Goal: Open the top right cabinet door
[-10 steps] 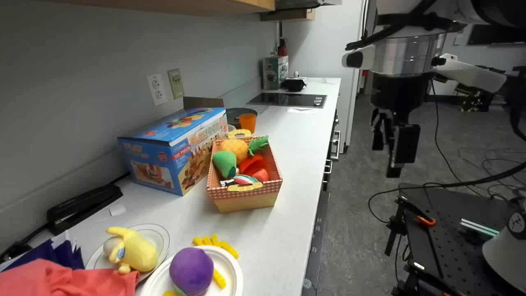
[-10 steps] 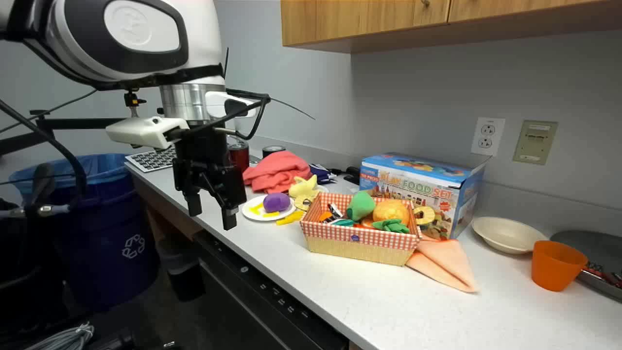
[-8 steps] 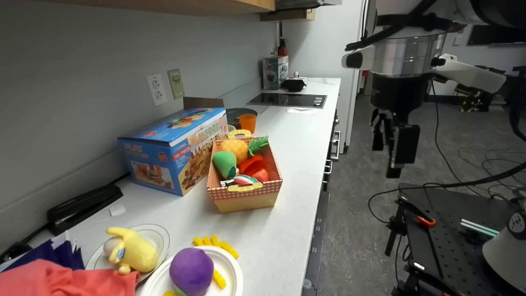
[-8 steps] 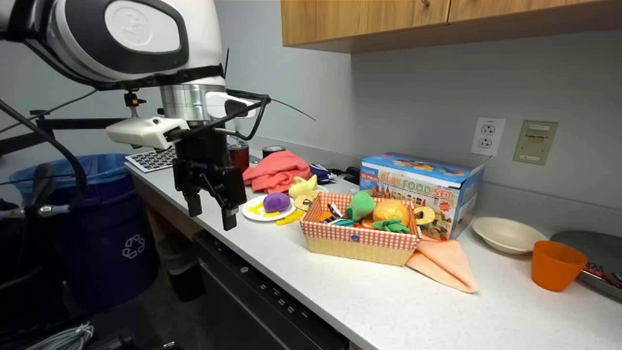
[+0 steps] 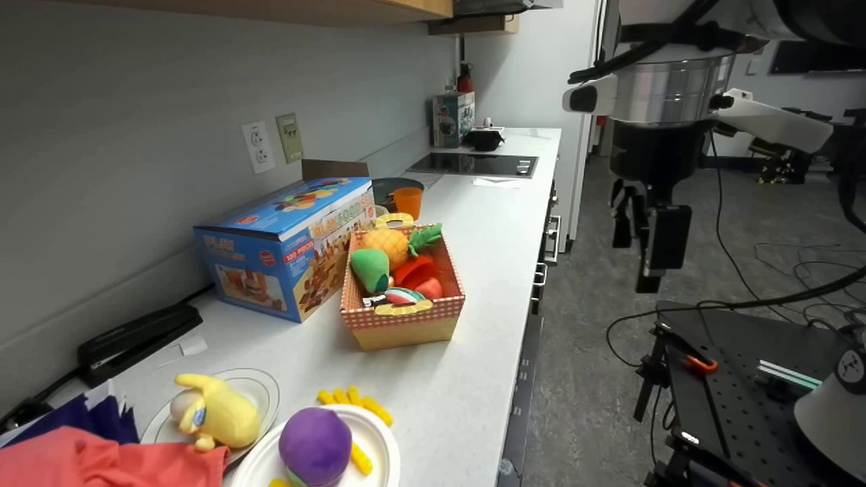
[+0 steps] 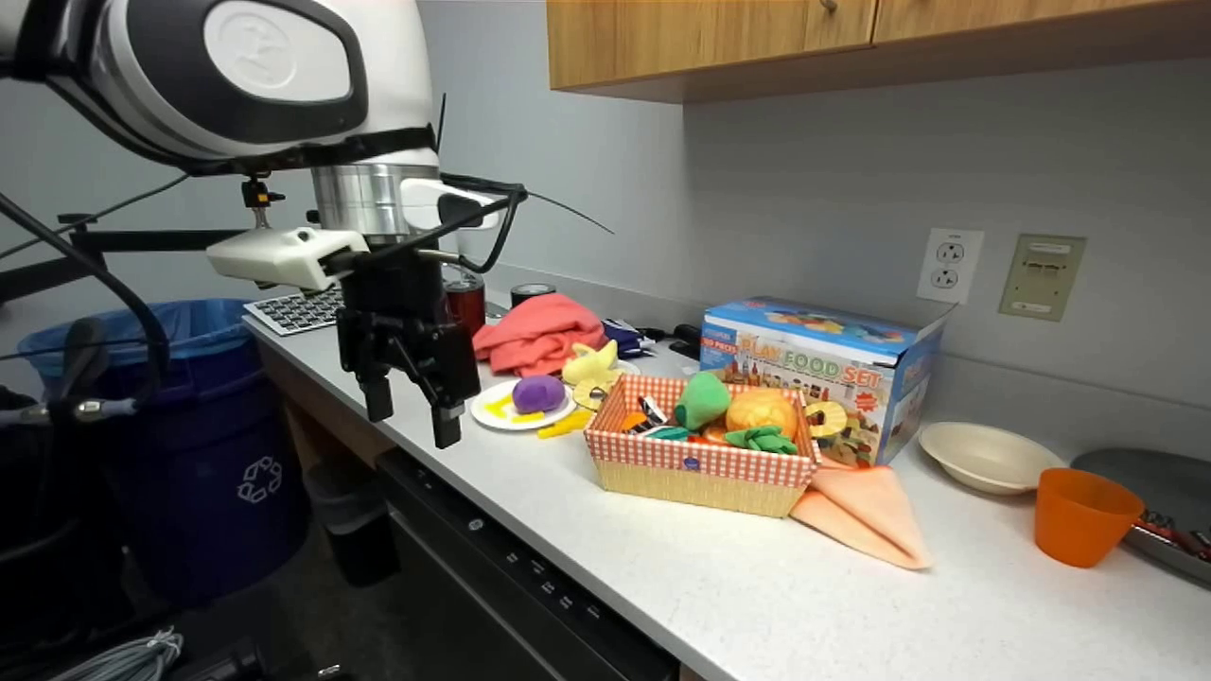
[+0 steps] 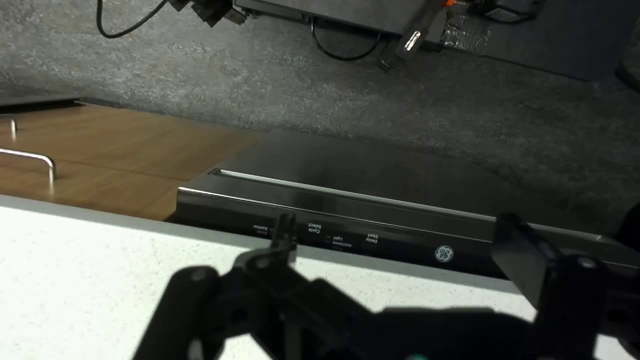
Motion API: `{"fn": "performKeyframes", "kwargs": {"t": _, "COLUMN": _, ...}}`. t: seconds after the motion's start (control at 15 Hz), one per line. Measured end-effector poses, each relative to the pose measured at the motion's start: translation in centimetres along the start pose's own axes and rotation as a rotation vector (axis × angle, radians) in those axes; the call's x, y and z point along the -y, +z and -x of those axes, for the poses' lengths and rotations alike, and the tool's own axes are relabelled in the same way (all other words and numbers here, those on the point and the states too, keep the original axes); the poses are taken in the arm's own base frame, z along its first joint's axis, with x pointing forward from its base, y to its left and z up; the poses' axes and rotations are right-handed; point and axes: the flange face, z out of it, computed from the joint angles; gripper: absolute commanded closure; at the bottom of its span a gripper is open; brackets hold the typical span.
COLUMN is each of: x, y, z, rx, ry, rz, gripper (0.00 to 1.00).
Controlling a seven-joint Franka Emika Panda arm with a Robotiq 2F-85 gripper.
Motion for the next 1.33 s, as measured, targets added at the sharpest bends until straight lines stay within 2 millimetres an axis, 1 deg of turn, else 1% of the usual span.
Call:
{"fn": "performKeyframes", "kwargs": {"t": 0.4, "x": 0.0, "y": -0.2, "z": -0.1, "rx": -0.005, "ry": 0.007, "rz": 0.000, "gripper": 0.00}}
{"fn": "performKeyframes", "kwargs": {"t": 0.53, "x": -0.1, "y": -1.0, "z": -0.5, "rx": -0.021, "ry": 0.017, "rz": 0.002, "gripper": 0.00}}
{"fn": "performKeyframes", "kwargs": {"t": 0.73, "x": -0.3, "y": -2.8, "z": -1.2, "rx": -0.058, "ry": 0.028, "rz": 0.012, "gripper": 0.00}}
{"fn": "performKeyframes", "kwargs": {"t": 0.87, "x": -0.4, "y": -4.4, "z": -1.8, "rx": -0.092, "ry": 0.027, "rz": 0.032, "gripper": 0.00}}
{"fn": "performKeyframes", "kwargs": {"t": 0.93, "x": -0.4, "y": -5.6, "z": -2.2, "rx": -0.116, "ry": 0.029, "rz": 0.050, "gripper": 0.00}}
{"fn": "performKeyframes", "kwargs": {"t": 1.13, "x": -0.7, "y": -9.9, "z": -3.8, "rx": -0.227, "ry": 0.073, "rz": 0.116, "gripper": 0.00}}
{"fn": "performKeyframes", "kwargs": {"t": 1.33, "x": -2.0, "y": -13.5, "z": -5.2, "rx": -0.333, "ry": 0.141, "rz": 0.192, "gripper": 0.00}}
